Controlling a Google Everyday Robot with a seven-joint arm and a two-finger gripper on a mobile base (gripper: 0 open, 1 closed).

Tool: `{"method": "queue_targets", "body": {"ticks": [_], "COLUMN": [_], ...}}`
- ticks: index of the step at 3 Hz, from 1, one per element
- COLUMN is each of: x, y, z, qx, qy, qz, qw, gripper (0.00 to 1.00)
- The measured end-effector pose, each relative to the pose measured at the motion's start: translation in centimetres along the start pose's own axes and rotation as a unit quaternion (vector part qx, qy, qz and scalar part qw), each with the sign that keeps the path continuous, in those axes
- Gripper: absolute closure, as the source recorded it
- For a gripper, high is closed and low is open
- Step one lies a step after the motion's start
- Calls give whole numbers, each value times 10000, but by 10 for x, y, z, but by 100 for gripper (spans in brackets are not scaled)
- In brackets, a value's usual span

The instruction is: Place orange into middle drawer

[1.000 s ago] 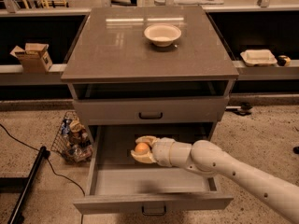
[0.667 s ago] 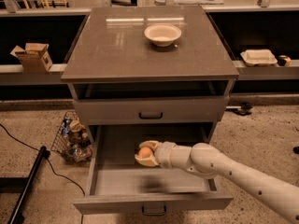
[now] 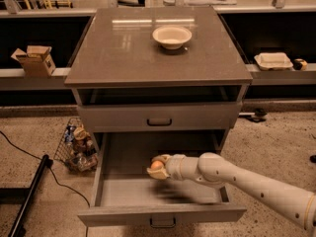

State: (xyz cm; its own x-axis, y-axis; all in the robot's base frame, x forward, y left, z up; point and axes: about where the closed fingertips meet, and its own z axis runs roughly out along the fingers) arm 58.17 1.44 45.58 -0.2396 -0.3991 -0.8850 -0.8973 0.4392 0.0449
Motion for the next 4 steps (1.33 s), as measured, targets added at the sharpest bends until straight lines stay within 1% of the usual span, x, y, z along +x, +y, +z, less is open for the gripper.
{"method": "queue_targets", "body": {"ticks": [1,2,3,4], "x": [28,49,58,58], "y": [-13,-22,-27,-27], "z": [14,25,25,25], "qx": [-4,-19,-3,-3], "qy": [216,373,413,412], "qz": [290,507,579,580], "qw": [9993,9980,9975,9975], "gripper": [64,41,18,0]}}
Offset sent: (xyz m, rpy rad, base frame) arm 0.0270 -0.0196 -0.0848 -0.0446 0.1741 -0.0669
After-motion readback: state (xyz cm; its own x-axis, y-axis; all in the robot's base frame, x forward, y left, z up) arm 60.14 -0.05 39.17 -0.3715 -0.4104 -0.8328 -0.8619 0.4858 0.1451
